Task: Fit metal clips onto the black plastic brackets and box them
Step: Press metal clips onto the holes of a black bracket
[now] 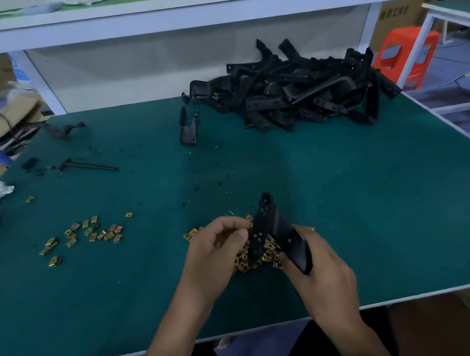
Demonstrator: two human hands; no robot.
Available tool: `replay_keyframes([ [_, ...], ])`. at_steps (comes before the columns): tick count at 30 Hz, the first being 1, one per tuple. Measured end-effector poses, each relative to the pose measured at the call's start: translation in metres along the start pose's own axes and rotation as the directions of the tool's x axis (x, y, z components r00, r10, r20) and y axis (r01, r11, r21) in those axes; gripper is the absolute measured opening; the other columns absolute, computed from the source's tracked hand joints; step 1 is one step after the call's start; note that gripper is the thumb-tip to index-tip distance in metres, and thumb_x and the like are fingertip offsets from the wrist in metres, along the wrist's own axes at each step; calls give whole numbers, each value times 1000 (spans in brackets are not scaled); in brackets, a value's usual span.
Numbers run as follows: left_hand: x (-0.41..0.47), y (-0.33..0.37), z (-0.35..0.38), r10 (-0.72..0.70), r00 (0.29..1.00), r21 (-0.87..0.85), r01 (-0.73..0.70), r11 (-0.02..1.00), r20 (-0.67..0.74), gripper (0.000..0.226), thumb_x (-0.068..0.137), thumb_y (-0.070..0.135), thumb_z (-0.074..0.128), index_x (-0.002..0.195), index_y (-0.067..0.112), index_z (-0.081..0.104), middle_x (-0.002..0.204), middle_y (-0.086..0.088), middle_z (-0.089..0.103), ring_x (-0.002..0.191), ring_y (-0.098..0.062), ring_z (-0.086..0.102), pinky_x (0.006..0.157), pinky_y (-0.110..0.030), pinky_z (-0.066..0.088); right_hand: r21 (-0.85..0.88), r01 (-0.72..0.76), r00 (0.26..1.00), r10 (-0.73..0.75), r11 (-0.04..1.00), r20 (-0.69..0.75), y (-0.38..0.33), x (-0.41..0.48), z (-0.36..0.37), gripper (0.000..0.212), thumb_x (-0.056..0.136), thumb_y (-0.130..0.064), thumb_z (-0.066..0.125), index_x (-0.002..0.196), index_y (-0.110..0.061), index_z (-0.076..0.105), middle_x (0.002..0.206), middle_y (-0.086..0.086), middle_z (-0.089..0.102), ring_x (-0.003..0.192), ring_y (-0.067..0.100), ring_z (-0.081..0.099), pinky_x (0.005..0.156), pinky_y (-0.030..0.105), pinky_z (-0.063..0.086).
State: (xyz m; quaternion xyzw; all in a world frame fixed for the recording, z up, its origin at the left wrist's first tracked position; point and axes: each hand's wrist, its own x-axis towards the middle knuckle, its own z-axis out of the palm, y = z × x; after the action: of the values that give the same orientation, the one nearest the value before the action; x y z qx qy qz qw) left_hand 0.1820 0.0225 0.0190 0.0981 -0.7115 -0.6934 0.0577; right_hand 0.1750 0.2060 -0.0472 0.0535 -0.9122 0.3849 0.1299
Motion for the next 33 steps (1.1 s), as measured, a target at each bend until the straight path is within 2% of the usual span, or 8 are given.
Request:
replay_keyframes([
  [4,-1,-2,-2,28,999,-3,-28,1000,-27,23,93,1,66,91,22,74,85,11,74,80,-1,65,74,-15,51,1,5,1000,-5,1000,5,1,0,1,48,84,-49,72,127,-42,52,110,-18,67,93,16,67,66,36,54],
  [12,0,-4,-8,-4,1000,68,4,998,-12,25,89,5,71,98,29,70,75,12,69,75,-6,63,70,-18,49,-47,47,998,-48,998,-33,2,0,3,51,84,-47,74,129,-41,51,109,-15,68,91,16,68,62,36,55],
  [17,6,8,-21,-31,990,137,12,991,141,33,86,2,73,108,25,66,67,5,65,67,-10,54,64,-15,43,-77,67,997,-70,995,-41,0,0,3,53,83,-46,78,127,-44,50,109,-16,70,90,18,70,62,35,54],
  [20,10,15,-30,-86,965,183,41,982,249,40,78,16,75,114,27,63,69,1,65,71,-14,55,72,-25,44,-84,76,996,-80,994,-48,0,0,3,53,83,-47,77,128,-43,51,108,-15,70,89,16,69,61,33,53],
  [22,13,18,-33,-119,948,209,57,976,294,41,82,12,76,117,28,62,71,0,66,73,-15,57,75,-28,45,-107,104,993,-109,989,-44,0,0,3,54,82,-45,78,129,-40,53,106,-13,71,86,19,71,58,34,55],
  [24,16,21,-33,-155,927,260,65,963,341,41,87,4,74,118,27,61,70,2,66,72,-13,57,72,-22,45,-127,119,991,-125,985,-37,1,0,4,56,81,-41,81,131,-37,56,103,-12,71,83,18,71,57,32,54],
  [27,19,25,-29,-205,903,295,93,951,378,41,88,0,71,118,26,61,66,4,65,67,-10,57,65,-14,45,-163,138,989,-144,977,-22,4,0,3,57,80,-39,83,132,-35,59,101,-14,70,82,16,69,54,27,49],
  [33,25,31,-22,-255,884,279,150,948,391,37,89,1,71,119,22,64,69,2,68,65,-9,61,66,-18,49,-105,80,996,-84,991,-40,2,1,2,57,81,-40,83,130,-41,53,108,-13,71,88,18,70,60,33,53],
])
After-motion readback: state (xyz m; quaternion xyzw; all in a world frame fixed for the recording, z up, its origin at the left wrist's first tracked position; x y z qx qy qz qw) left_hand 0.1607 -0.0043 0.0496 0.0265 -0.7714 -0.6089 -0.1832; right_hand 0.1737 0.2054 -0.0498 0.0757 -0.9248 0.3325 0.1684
